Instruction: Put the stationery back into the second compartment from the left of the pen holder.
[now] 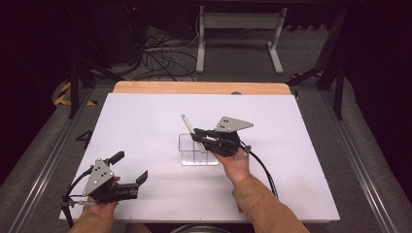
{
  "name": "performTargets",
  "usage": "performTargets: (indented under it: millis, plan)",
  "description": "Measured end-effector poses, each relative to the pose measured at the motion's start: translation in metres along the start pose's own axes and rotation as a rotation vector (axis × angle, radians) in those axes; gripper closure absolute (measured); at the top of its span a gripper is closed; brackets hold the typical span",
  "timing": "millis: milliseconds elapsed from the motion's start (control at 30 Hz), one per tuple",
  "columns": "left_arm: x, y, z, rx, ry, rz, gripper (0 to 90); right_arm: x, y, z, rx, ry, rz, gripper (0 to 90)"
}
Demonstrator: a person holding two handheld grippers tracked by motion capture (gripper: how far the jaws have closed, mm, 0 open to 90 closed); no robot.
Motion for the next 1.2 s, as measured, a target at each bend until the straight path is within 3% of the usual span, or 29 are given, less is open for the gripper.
performTargets:
  millis: [633,667,767,900,1033,1200]
  plan:
    - [0.0,0.0,0.0,-0.002,-0.001,0.001,3.1,0.002,-0.004,-0.014,0.007,-0.066,-0.059,77.4]
    - [0.0,0.0,0.0,-0.002,-0.001,0.001,3.1,0.002,-0.004,-0.014,0.008,-0.068,-0.06,74.2]
    - [0.0,0.0,0.0,-0.003,0.0,0.002,3.1,0.005,-0.004,-0.012,0.006,-0.046,-0.05,43.9]
    - [0.0,0.0,0.0,-0.004,-0.004,0.004,3.1,0.015,-0.004,-0.008,-0.011,-0.023,-0.099,25.7]
    - [0.0,0.0,0.0,-0.002,-0.004,0.004,3.1,0.028,-0.002,-0.002,-0.022,-0.002,-0.118,18.2]
    - [0.0,0.001,0.0,0.0,0.0,0.005,3.1,0.045,-0.002,0.004,-0.003,0.009,-0.139,16.4]
Point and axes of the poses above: each handheld gripper's, and its own axes: x roughly backward along the jaws, z roughly out of its top, y roughly to its right, the point moved 2 cm from there along -x, roughly forward along the jaws, and after that the axes turned 15 degrees about -y, right-handed, at the moved point
